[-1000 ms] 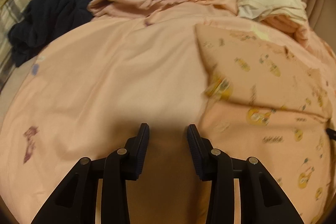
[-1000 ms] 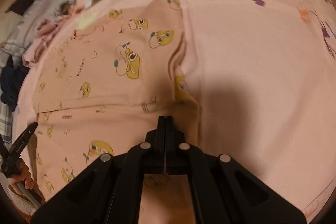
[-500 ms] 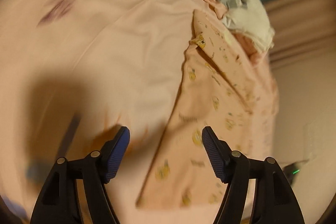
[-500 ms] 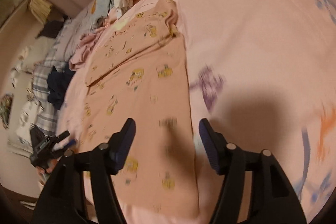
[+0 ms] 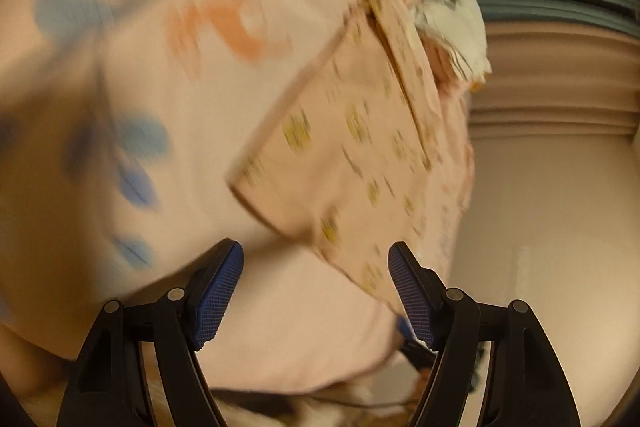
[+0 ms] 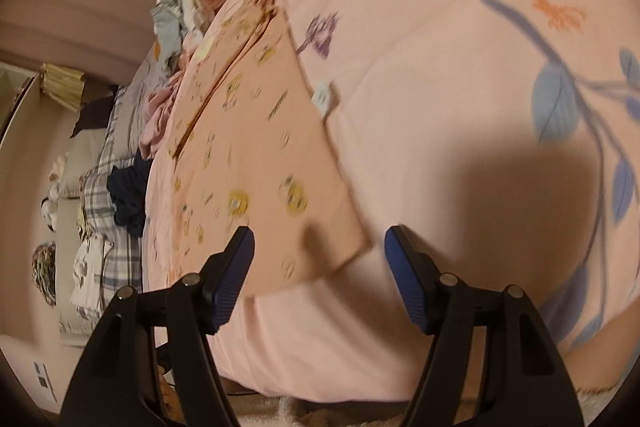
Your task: Fold small clothes
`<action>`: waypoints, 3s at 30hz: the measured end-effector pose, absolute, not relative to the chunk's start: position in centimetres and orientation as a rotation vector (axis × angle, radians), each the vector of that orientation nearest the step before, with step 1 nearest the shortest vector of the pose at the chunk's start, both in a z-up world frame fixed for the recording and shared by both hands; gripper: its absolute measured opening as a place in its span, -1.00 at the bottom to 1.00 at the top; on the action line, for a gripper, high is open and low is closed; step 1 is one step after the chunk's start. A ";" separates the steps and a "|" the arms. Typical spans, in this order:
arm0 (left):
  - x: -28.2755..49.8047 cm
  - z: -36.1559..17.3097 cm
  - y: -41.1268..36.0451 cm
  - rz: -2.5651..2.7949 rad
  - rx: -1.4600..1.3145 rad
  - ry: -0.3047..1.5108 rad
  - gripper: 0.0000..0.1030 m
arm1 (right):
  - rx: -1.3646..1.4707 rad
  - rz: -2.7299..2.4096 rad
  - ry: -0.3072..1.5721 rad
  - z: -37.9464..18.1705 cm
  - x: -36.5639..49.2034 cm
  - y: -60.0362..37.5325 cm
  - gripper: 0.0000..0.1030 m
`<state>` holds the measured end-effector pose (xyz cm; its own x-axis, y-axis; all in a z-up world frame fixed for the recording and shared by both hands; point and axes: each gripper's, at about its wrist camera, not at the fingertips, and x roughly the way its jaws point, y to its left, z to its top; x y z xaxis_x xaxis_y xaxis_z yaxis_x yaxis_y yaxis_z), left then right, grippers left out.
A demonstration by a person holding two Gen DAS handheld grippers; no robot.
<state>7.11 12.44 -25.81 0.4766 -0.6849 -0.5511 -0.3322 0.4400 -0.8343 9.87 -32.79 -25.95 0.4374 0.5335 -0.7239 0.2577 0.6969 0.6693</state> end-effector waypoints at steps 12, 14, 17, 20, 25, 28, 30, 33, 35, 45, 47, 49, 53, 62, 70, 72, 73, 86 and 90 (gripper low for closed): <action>9.0 -26.1 9.7 -0.291 -1.106 0.998 0.45 | 0.950 0.235 1.106 -27.4 11.0 -29.7 0.47; 9.1 -26.1 9.7 -0.289 -1.102 0.988 0.45 | 0.953 0.234 1.096 -27.3 11.1 -29.7 0.47; 9.3 -26.4 9.9 -0.273 -1.112 0.977 0.45 | 0.971 0.228 1.086 -27.5 11.3 -29.9 0.47; 9.8 -26.5 9.9 -0.264 -1.117 0.969 0.43 | 0.980 0.239 1.061 -27.7 11.6 -30.0 0.47; 10.7 -26.3 9.4 -0.250 -1.064 0.947 0.34 | 0.935 0.250 1.024 -27.6 12.2 -29.6 0.46; 11.0 -26.6 9.3 -0.192 -1.044 0.932 -0.02 | 0.875 0.238 1.004 -27.5 12.3 -29.2 0.35; 11.1 -26.9 9.3 -0.174 -1.025 0.928 -0.37 | 0.823 0.227 0.994 -27.5 12.2 -28.9 0.21; 11.3 -28.6 10.0 -0.144 -1.059 0.938 -0.86 | 0.777 0.187 0.985 -27.9 12.0 -29.2 -0.22; 11.2 -29.4 10.7 -0.173 -1.150 0.926 -0.86 | 0.805 0.157 0.984 -28.5 12.1 -29.9 -0.60; 12.1 -27.6 9.3 -0.119 -0.970 0.953 -0.86 | 0.832 0.152 0.984 -29.3 11.8 -30.8 -1.00; 12.3 -27.3 9.3 -0.108 -0.951 0.966 -0.89 | 0.812 0.150 0.987 -28.9 12.0 -30.5 -0.97; 12.4 -26.9 9.3 -0.097 -0.940 0.971 -0.93 | 0.862 0.165 0.984 -28.6 12.2 -31.0 -0.94; 13.1 -24.8 9.3 -0.083 -0.901 0.927 -0.95 | 0.966 0.234 0.930 -27.4 12.7 -32.2 -0.93; 19.2 -17.5 9.1 -0.125 -0.842 0.779 -0.95 | 0.849 0.314 0.791 -19.8 19.0 -31.9 -0.94; 29.8 -16.2 8.1 -0.069 -0.756 0.771 -0.95 | 0.746 0.274 0.843 -18.6 30.9 -31.7 -0.94; 32.3 -16.7 7.9 -0.039 -0.724 0.786 -0.95 | 0.718 0.270 0.861 -18.5 33.9 -31.3 -0.94; 33.2 -17.0 7.9 -0.031 -0.727 0.795 -0.95 | 0.701 0.256 0.883 -18.9 36.0 -31.0 -0.94; 42.8 -25.2 8.3 0.039 -0.707 0.969 -0.86 | 0.514 0.140 1.065 -27.5 46.7 -29.8 -0.99; 42.9 -23.9 8.6 -0.004 -0.668 1.036 -0.86 | 0.533 0.194 1.060 -26.8 46.5 -30.7 -0.92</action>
